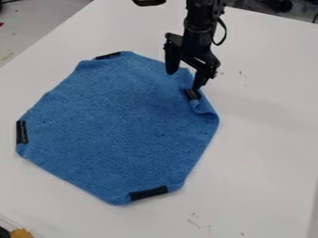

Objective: Fold the cloth from the top right to bottom left

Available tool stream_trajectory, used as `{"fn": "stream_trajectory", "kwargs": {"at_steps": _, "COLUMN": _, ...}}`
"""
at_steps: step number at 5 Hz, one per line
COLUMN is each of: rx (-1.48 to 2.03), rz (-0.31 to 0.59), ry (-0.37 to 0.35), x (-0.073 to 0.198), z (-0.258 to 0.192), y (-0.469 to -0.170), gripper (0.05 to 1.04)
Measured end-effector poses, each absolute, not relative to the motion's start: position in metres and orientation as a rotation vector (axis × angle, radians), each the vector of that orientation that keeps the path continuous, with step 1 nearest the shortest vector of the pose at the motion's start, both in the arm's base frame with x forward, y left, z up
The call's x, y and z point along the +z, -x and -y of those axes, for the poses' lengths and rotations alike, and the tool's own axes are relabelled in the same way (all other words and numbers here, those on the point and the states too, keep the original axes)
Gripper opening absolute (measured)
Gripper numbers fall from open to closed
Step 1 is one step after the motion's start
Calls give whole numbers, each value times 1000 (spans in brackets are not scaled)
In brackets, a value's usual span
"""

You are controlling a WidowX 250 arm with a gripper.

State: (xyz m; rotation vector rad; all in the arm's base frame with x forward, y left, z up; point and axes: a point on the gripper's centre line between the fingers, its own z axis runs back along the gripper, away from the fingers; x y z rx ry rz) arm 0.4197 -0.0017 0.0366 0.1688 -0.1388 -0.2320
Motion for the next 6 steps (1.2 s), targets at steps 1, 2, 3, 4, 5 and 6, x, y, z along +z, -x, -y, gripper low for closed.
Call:
{"fn": "stream_trajectory", "kwargs": {"at_steps": 1, "rx": -236, "rz": 116, "ry": -158, "x": 30, "z": 3, "y": -421, "gripper": 1001}}
{"fn": "stream_trajectory", "kwargs": {"at_steps": 2, "rx": -240, "rz": 110, "ry": -157, "x": 28, "z": 3, "y": -420, "gripper": 1001}}
{"fn": "stream_trajectory", "kwargs": {"at_steps": 3, "rx": -239, "rz": 92, "ry": -155, "x": 20, "z": 3, "y": -419, "gripper": 1001}}
{"fn": "stream_trajectory", "kwargs": {"at_steps": 4, "rx": -228, "rz": 100, "ry": -152, "x": 19, "z": 4, "y": -419, "gripper": 1001}}
{"fn": "stream_trajectory", "kwargs": {"at_steps": 5, "rx": -225, "rz": 97, "ry": -140, "x": 14, "z": 6, "y": -419, "gripper": 1001}}
{"fn": "stream_trajectory", "kwargs": {"at_steps": 6, "rx": -215, "rz": 107, "ry": -136, "x": 12, "z": 5, "y": -419, "gripper": 1001}}
